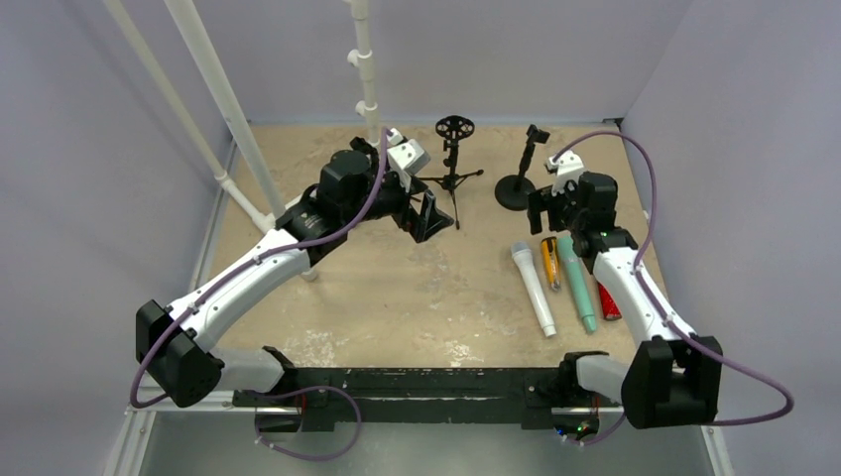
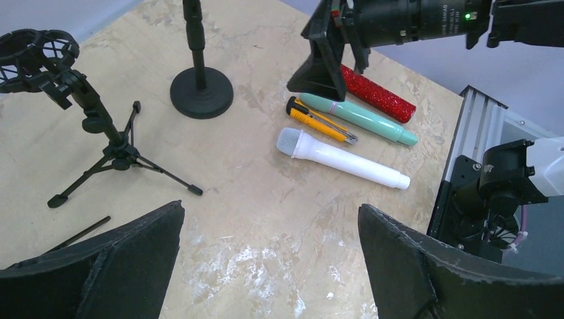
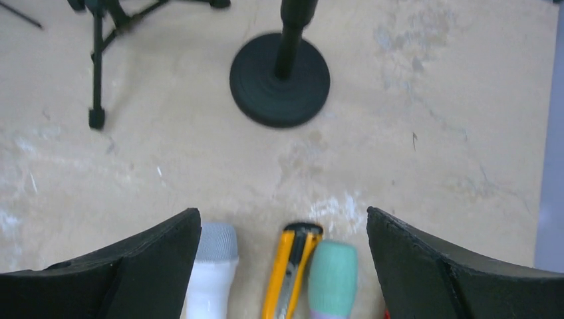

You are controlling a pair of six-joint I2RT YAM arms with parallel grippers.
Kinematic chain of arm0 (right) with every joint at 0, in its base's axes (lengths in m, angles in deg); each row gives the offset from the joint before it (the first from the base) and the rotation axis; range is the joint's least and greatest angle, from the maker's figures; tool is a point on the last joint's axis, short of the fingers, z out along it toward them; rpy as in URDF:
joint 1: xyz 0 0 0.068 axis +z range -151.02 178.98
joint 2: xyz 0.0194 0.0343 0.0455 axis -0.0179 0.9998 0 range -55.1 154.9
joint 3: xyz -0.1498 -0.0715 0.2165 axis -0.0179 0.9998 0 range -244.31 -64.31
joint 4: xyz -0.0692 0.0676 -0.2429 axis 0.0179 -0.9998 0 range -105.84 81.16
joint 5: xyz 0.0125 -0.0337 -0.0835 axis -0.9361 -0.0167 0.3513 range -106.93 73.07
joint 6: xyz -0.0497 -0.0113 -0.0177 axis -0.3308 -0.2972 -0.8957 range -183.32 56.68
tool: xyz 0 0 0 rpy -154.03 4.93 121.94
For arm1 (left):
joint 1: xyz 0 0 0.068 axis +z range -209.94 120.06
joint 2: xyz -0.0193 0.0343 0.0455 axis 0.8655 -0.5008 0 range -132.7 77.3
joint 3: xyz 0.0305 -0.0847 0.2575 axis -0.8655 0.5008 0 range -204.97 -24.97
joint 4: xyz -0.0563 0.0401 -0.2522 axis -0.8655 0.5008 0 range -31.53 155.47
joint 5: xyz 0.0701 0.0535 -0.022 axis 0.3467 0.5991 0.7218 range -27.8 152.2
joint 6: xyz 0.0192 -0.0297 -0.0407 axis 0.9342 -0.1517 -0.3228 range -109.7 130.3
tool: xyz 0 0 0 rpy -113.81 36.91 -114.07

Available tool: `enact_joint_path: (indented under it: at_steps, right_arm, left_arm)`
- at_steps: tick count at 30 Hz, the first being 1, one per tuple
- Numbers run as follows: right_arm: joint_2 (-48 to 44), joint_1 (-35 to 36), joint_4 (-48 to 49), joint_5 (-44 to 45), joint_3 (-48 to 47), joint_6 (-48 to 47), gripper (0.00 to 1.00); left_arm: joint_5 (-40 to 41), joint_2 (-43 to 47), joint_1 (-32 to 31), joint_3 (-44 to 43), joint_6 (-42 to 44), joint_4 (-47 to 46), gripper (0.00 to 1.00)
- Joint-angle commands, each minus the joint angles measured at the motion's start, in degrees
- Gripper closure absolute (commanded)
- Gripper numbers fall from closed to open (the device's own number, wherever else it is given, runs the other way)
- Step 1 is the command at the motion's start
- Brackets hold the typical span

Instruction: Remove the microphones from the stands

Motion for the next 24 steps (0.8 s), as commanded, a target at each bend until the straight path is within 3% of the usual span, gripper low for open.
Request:
enact_joint_path:
  at_steps: [1, 5, 11, 24]
  right_arm:
    - [-4.32, -0.1, -16.44, 3.43, 0.52, -5.83, 0.1]
    - [-5.76, -0.02, -22.3, 3.91, 1.33, -7.39, 0.17]
    - [-3.98, -0.09, -25.52, 3.09, 1.9, -7.0, 0.34]
    - [3.37, -0.05, -25.27, 2.8, 2.43, -5.84, 0.46]
  left_arm:
    - [-0.47, 1.75, 0.33, 0.13, 0.46, -1.54, 0.0]
    - [-1.32, 2.05, 0.33, 0.25, 0.02, -1.56, 0.0]
    - [-1.54, 3.13, 0.33, 0.98, 0.2, -2.09, 0.0]
    - [-2.17, 4.85, 0.33, 2.89, 0.72, -3.35, 0.0]
